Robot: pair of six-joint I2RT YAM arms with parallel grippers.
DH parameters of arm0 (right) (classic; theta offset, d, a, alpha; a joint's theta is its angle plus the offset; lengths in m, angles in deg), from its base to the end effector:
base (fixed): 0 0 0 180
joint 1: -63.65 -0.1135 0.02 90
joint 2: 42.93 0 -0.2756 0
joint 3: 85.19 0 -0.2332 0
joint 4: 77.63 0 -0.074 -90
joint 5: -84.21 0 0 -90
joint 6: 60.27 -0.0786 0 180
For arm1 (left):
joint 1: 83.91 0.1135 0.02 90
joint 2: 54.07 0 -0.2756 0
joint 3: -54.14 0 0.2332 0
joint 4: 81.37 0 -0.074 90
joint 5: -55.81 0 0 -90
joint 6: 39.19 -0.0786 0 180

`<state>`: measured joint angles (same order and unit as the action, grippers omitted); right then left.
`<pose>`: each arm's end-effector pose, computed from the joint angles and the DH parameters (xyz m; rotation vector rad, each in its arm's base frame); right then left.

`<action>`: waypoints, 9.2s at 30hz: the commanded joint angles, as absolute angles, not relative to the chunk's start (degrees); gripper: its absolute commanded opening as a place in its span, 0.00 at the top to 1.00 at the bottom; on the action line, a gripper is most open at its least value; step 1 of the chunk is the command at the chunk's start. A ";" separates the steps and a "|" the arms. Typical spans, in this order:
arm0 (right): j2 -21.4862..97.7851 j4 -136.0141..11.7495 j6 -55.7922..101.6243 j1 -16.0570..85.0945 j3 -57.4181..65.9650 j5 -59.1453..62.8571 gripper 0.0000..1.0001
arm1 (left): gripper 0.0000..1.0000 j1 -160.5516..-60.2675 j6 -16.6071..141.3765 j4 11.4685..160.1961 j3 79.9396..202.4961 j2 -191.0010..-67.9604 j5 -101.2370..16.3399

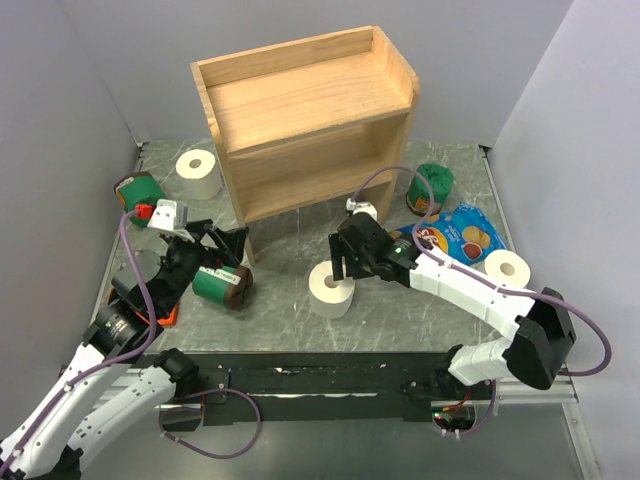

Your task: Place and organize the paper towels onto the shelf

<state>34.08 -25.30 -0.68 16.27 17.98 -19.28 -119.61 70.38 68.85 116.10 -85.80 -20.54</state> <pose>0.2050 0.1957 0.2620 -0.2668 2.4614 0.2994 0.1224 -0.0651 0.3770 0.0330 1.5915 -0.5713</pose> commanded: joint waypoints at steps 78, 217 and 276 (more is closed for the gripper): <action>42.05 -25.20 18.03 35.52 -55.96 -19.85 0.62 | 0.04 -119.42 69.44 70.28 116.16 -87.47 -21.88; 31.96 -21.60 17.95 81.85 15.23 -20.11 0.54 | 0.03 -119.42 69.35 72.22 114.57 -88.35 -21.53; 41.53 -36.80 90.90 23.22 -41.56 8.98 0.54 | 0.04 -119.42 69.09 72.13 114.75 -82.73 -22.32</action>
